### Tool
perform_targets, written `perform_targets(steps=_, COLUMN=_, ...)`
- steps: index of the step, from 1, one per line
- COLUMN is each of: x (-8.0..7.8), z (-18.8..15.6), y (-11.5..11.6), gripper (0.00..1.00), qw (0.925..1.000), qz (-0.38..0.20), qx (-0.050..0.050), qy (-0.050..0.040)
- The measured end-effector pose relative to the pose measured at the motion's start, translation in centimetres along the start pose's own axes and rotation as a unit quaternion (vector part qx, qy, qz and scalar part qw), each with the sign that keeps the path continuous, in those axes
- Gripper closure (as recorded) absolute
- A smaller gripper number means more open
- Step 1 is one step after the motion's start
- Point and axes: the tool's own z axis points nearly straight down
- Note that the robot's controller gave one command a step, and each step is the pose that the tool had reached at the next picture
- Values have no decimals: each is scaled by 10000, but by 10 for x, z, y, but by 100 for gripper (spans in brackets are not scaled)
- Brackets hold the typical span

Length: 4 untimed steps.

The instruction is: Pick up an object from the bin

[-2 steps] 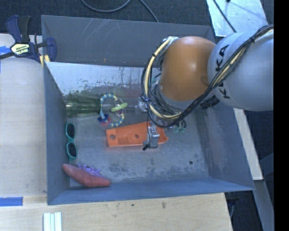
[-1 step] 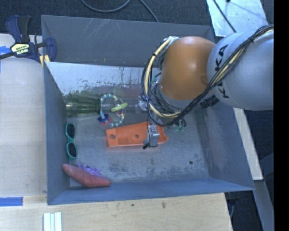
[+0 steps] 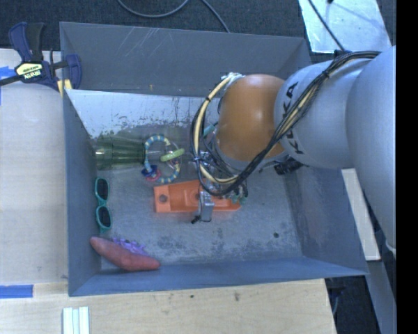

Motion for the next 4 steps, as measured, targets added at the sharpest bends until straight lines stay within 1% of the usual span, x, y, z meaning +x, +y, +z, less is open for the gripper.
perform_targets(steps=1, x=-2, z=25, y=0, gripper=100, qw=9992, qz=-408, qx=-3, qy=-4)
perform_targets(steps=3, x=-1, z=22, y=0, gripper=100, qw=9992, qz=-407, qx=-2, qy=8)
perform_targets(steps=4, x=-1, z=11, y=0, gripper=100, qw=9992, qz=-406, qx=0, qy=19)
